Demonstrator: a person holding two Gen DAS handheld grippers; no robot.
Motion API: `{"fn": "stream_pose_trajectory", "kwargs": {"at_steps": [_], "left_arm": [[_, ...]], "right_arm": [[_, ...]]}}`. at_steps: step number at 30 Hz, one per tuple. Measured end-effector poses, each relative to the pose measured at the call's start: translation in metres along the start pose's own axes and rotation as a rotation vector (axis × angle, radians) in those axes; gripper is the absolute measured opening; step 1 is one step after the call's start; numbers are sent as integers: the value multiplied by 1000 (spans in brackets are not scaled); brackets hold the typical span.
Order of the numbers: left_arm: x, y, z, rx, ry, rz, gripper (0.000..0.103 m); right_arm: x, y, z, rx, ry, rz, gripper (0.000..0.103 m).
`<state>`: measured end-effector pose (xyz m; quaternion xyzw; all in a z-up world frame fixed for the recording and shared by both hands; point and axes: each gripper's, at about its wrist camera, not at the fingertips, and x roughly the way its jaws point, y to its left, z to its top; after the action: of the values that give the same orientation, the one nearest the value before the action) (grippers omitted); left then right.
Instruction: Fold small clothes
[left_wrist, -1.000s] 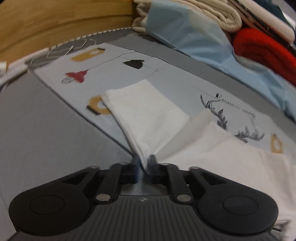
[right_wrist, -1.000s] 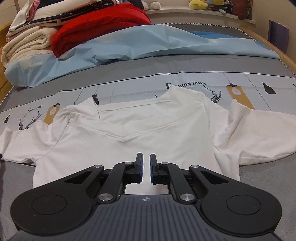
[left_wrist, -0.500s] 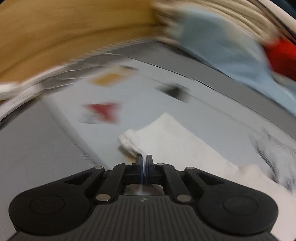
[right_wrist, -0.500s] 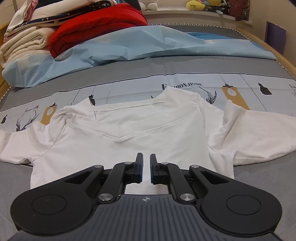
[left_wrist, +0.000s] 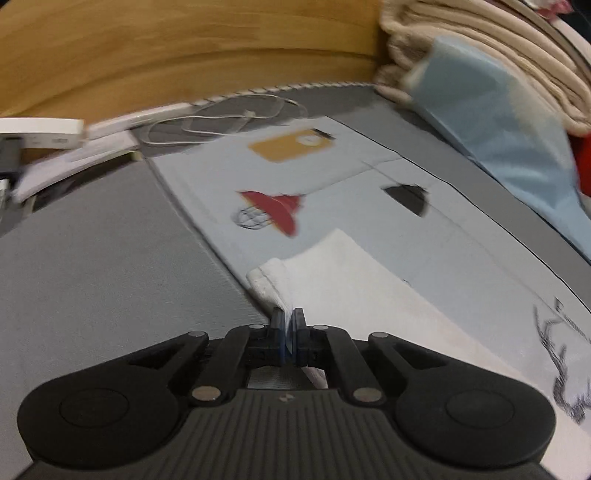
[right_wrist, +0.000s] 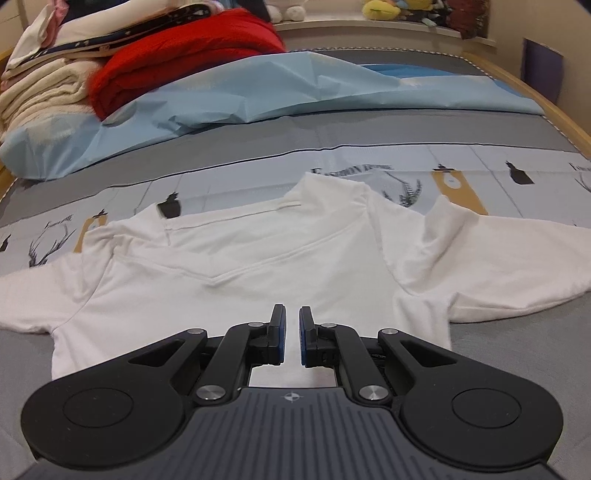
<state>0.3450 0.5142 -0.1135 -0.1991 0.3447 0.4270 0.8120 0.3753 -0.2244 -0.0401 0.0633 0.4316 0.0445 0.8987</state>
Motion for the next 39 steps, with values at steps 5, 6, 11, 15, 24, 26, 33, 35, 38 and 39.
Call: {"fn": "stream_pose_trajectory", "kwargs": {"at_steps": [5,6,11,15,24,26,33,35,38,39], "left_arm": [[-5,-2,-13,-5,69,118,4],[-8,-2,-14,-17,89,140,5],[-38,-8,-14,-42,157,192,50],[-115,-39,-26,53,44,114,50],[-345,-137,-125,275,-117,-378,84],[-378,-155,-173,380,-193,-499,84],[-425,-241,-316,951,-317,-717,59],[-425,-256,-333,1001,-287,-704,59],[-427,-271,-346,1026,-286,-679,59],[-428,-275,-346,1013,-279,-683,59]], "right_arm": [[-4,-21,2,51,-7,-5,7],[-5,-26,3,63,-8,-9,7],[-14,-53,4,115,-19,-18,7],[-25,-79,8,167,-49,-27,7],[-58,-175,3,396,-161,-33,7],[-64,-208,-5,461,-204,-52,7],[-52,-330,-53,667,-316,-235,7],[-44,-362,-63,697,-337,-261,7],[-34,-404,-72,787,-356,-249,10],[-29,-416,-73,828,-361,-237,11]]}}
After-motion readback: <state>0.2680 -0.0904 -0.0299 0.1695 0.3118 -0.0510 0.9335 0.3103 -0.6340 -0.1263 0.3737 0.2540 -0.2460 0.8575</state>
